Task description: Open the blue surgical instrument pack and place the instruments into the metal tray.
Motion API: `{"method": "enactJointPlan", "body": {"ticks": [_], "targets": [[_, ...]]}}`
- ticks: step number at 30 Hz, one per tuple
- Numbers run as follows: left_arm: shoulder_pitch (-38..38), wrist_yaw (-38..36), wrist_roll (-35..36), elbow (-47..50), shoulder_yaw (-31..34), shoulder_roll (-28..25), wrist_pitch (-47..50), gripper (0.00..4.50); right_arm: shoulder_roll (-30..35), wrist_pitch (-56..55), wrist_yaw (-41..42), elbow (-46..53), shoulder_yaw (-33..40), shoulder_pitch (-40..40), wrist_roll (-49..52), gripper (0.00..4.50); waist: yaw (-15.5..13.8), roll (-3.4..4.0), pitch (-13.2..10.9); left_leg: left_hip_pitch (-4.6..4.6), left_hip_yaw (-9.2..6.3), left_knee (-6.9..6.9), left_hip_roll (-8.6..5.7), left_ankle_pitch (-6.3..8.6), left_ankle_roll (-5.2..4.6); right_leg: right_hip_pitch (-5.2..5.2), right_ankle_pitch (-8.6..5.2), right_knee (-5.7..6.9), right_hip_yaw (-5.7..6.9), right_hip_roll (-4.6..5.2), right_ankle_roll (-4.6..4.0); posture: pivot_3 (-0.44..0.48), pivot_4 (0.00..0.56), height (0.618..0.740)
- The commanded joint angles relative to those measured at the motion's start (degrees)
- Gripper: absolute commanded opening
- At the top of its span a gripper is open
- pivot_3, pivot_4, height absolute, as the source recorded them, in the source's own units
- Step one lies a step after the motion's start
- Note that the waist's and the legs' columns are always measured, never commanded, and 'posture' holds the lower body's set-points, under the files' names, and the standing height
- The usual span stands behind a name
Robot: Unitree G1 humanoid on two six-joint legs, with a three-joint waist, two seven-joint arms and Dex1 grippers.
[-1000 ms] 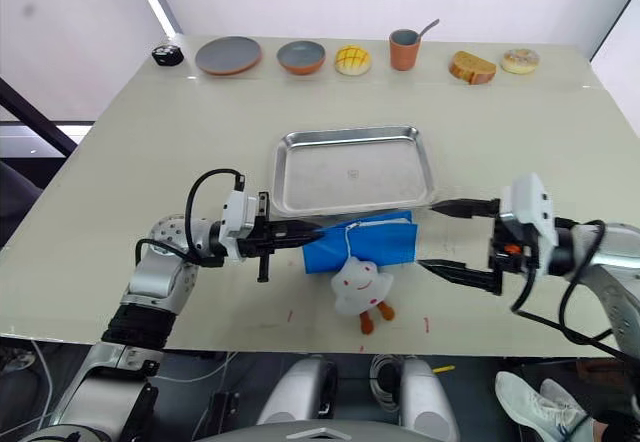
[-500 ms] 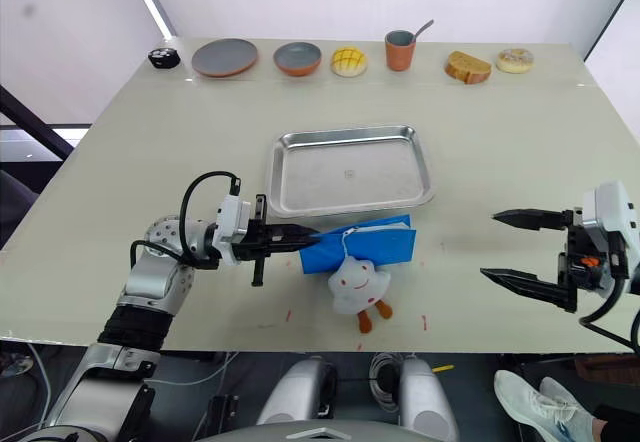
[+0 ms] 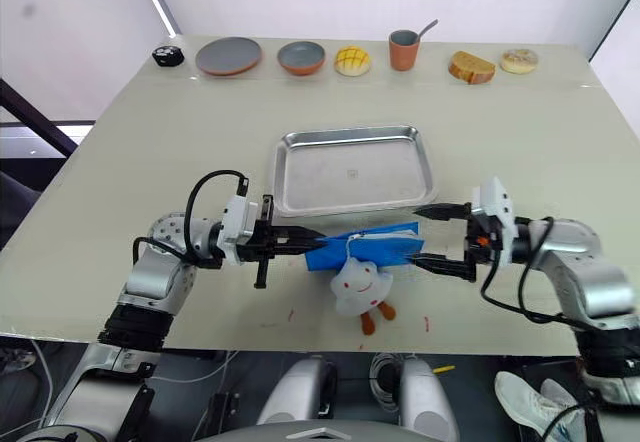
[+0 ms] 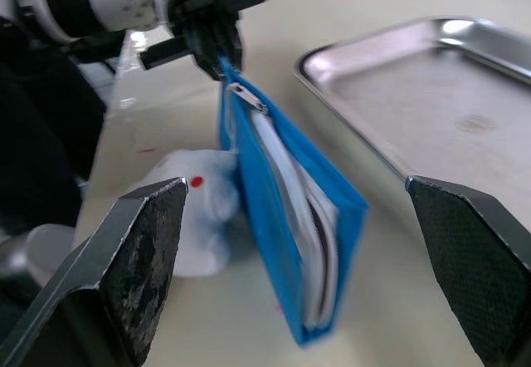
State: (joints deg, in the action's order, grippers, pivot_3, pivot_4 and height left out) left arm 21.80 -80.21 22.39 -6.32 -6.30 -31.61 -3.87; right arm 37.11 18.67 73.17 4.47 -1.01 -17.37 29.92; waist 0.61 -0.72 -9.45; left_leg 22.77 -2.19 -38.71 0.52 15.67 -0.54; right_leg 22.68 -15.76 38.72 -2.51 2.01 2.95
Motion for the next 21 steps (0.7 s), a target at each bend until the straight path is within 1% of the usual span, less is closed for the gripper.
{"method": "enactJointPlan", "body": {"ticks": [1,5,14,15,16,17,21], "targets": [[0.0,0.3,-0.3,3.0,-1.0,-0.4,1.3,0.00,-1.4,-3.2,2.4,-2.7,-1.8,-2.7,-1.0,4.43,0.0,0.00,0.0,0.01,-0.01,0.00,0.00,0.00,0.00,0.00,0.00,0.00,0.01,0.00,0.00,0.000,0.150,0.740],[-0.1,0.7,-0.2,3.9,-1.0,-0.7,2.1,0.00,-3.1,-4.8,4.1,-5.8,-3.5,-4.8,-1.9,4.43,0.0,0.01,0.0,0.00,-0.01,0.00,0.02,0.00,0.00,0.01,0.00,0.01,0.01,0.00,0.00,0.000,0.150,0.740],[-0.6,1.6,-0.2,5.3,-0.8,-1.0,2.9,0.00,-3.4,-7.1,5.7,-9.2,-3.6,-5.5,-3.0,4.43,0.1,0.02,0.0,0.00,-0.02,0.00,0.02,0.00,0.00,0.02,0.00,0.03,0.01,0.01,0.00,0.000,0.150,0.740],[-0.7,1.7,-0.2,5.4,-0.7,-1.0,3.0,0.00,-3.4,-7.2,5.6,-9.2,-3.5,-5.5,-3.0,3.92,0.1,0.02,0.0,0.00,-0.01,0.00,0.02,0.00,0.00,0.02,0.00,0.03,0.01,0.01,0.00,0.000,0.150,0.740],[-0.8,1.8,-0.2,5.5,-0.7,-1.0,3.0,0.00,-3.4,-7.3,5.6,-9.3,-3.4,-5.4,-2.9,3.72,0.1,0.02,0.0,0.00,-0.01,0.00,0.02,0.00,0.00,0.02,0.00,0.04,0.01,0.01,0.00,0.000,0.150,0.740],[-0.9,1.8,-0.2,5.5,-0.7,-1.1,3.0,0.00,-3.4,-7.3,5.6,-9.2,-3.4,-5.4,-2.9,3.21,0.1,0.02,0.0,0.00,-0.01,0.00,0.03,0.00,0.00,0.02,0.00,0.04,0.01,0.01,0.00,0.000,0.150,0.740],[-0.9,2.0,-0.2,5.6,-0.7,-1.0,3.1,0.00,-3.3,-7.3,5.5,-8.9,-3.2,-5.2,-2.7,3.21,0.0,0.02,0.0,0.00,-0.01,0.00,0.03,0.00,0.00,0.02,0.00,0.04,0.01,0.01,0.00,0.000,0.150,0.740]]}}
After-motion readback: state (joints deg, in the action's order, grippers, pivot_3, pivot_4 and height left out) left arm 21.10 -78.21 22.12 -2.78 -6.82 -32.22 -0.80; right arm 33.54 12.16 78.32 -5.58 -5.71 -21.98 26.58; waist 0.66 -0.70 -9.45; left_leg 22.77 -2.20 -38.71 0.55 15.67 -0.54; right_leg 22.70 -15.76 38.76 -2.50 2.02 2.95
